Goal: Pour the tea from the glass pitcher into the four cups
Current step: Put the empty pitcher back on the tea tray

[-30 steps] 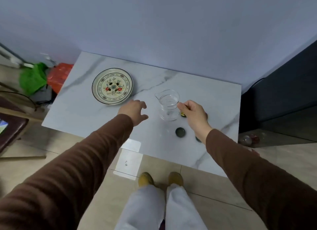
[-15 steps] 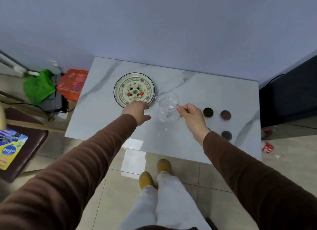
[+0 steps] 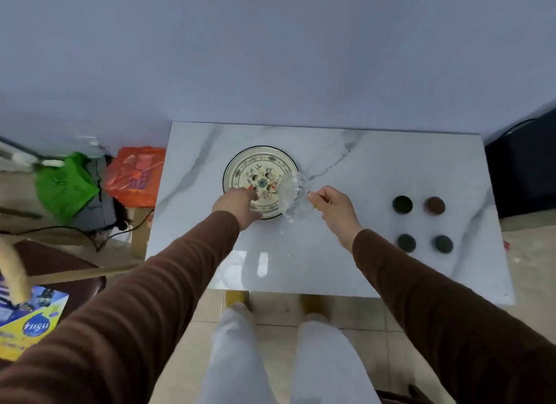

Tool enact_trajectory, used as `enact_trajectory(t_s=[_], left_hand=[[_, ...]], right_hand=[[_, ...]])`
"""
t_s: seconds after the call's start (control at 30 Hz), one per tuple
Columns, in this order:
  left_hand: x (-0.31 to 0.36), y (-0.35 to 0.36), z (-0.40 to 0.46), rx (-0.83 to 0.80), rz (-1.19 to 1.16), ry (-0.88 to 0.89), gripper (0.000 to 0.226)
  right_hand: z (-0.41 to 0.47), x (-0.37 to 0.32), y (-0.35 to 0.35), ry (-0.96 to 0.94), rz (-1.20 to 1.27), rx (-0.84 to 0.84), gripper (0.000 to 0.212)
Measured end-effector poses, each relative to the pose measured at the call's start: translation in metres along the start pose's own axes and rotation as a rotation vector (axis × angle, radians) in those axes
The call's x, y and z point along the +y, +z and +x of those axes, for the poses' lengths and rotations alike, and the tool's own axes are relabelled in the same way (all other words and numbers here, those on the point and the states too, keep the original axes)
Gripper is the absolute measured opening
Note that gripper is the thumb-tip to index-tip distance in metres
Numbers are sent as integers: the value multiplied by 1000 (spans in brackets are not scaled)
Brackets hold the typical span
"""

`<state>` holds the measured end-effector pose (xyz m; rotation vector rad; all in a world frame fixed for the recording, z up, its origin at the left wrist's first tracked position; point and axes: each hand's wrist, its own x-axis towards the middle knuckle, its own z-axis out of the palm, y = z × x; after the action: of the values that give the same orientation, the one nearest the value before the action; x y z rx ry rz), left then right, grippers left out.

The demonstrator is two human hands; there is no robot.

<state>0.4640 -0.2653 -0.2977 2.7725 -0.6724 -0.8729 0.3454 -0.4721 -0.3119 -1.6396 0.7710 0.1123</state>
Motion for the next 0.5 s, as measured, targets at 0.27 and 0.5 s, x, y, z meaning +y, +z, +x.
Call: enact_trajectory(t_s=[0.27,0.5], left_hand=[[-61,2,64,-71,30,121,51],[-74,25,121,-119,37,143,45]], right_hand=[[59,3,71,66,12,88,25],[122,28,94,102,-22,105,26]])
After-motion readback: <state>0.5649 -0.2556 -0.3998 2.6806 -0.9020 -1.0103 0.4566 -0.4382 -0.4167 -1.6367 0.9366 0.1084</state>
